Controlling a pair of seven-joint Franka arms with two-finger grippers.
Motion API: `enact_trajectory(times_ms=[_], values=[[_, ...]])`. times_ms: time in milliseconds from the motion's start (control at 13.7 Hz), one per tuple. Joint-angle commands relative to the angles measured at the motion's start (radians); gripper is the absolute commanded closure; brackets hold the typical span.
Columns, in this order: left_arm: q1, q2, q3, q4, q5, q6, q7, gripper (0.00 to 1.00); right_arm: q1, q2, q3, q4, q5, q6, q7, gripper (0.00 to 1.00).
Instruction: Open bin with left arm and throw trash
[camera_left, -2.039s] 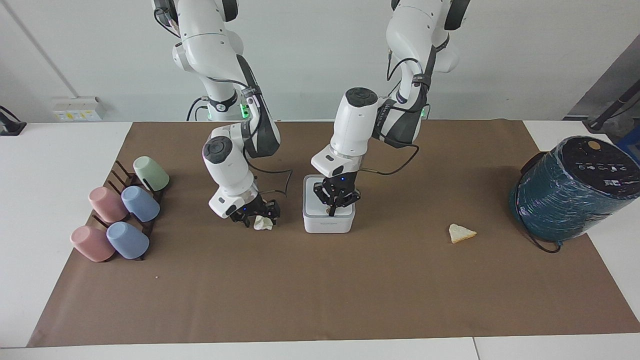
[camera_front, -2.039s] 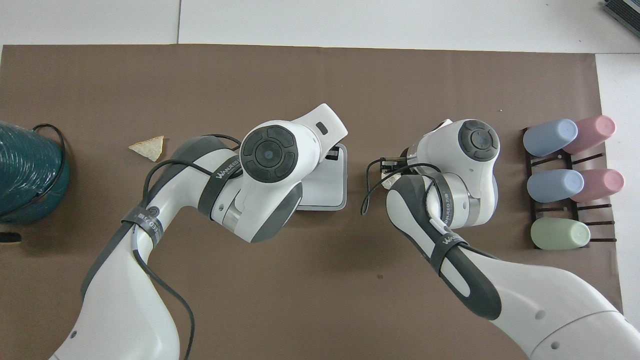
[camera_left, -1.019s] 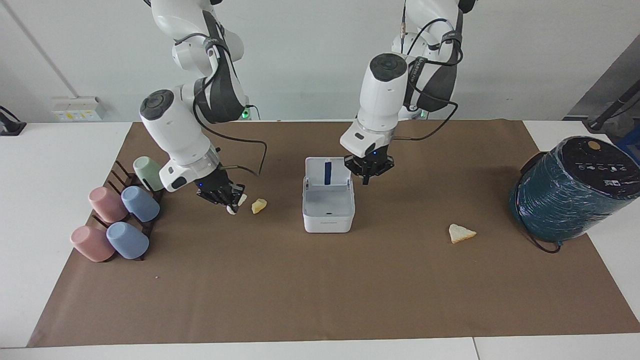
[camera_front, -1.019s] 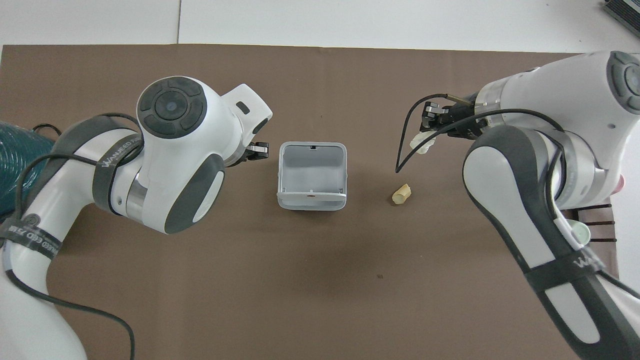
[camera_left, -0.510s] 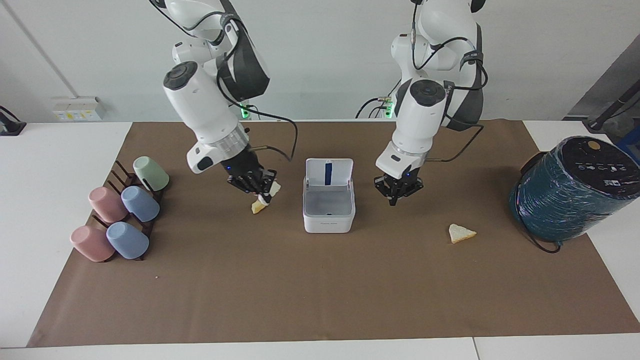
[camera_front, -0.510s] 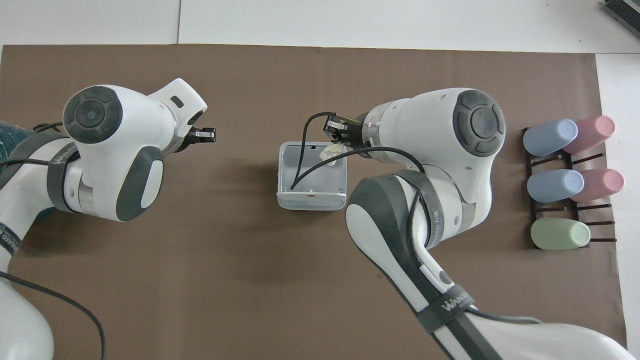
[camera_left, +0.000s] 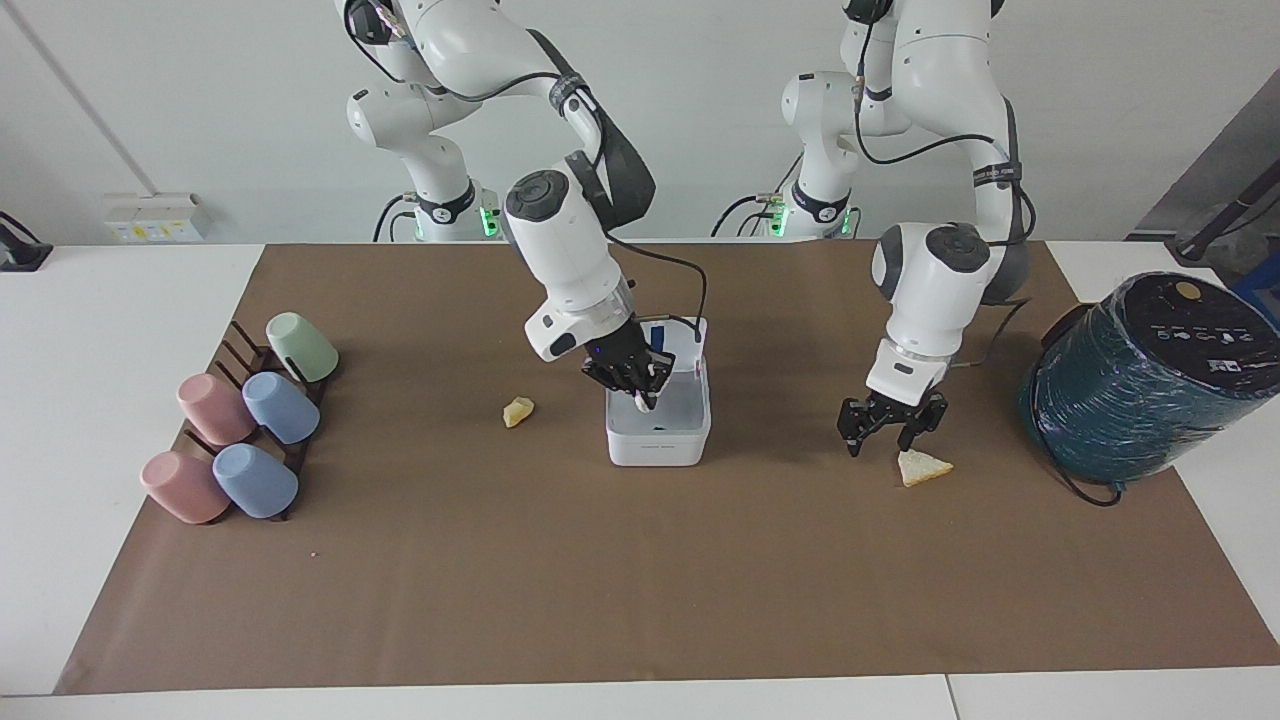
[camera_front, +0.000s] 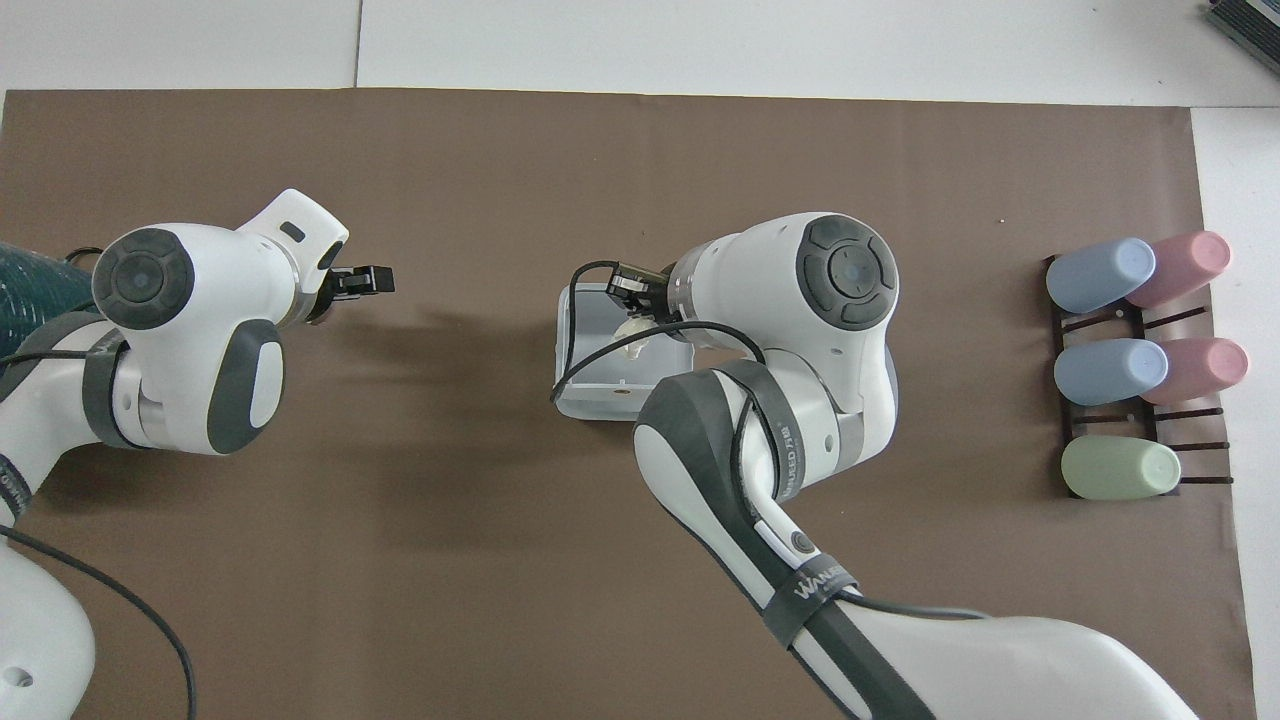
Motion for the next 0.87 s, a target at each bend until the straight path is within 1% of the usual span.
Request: enact_trajectory(times_ms=[0,73,291,510,655,728,801], values=[[0.03,0.011,0.006,-0.027,-0.005,0.029,-0.07,0.03,0.004,-0.012,-0.002,-0.014,0.026,0.02,0.015,0.0],[0.03,0.011,0.01,-0.035,-0.003,0.029,-0.094,0.06,0.005,-0.012,-0.002,-0.012,0.026,0.02,0.02,0.0],[0.03,0.012,0.016,-0.077,-0.003,0.029,-0.131,0.07,0.007,-0.018,-0.003,-0.006,0.025,0.024,0.02,0.0],[0.03,0.012,0.043,-0.091,-0.003,0.029,-0.136,0.07,-0.008,-0.07,-0.017,-0.006,0.008,-0.008,0.028,0.0],[0.03,0.012,0.056,-0.111,-0.003,0.046,-0.15,0.08,-0.06,-0.124,-0.034,-0.012,-0.027,-0.064,0.011,0.0],[0.03,0.015,0.056,-0.117,-0.003,0.072,-0.159,0.11,-0.099,-0.15,-0.034,-0.015,-0.076,-0.115,-0.024,0.0],[0.03,0.02,0.057,-0.128,-0.003,0.096,-0.16,0.14,-0.131,-0.17,-0.032,-0.021,-0.117,-0.176,-0.102,0.0]])
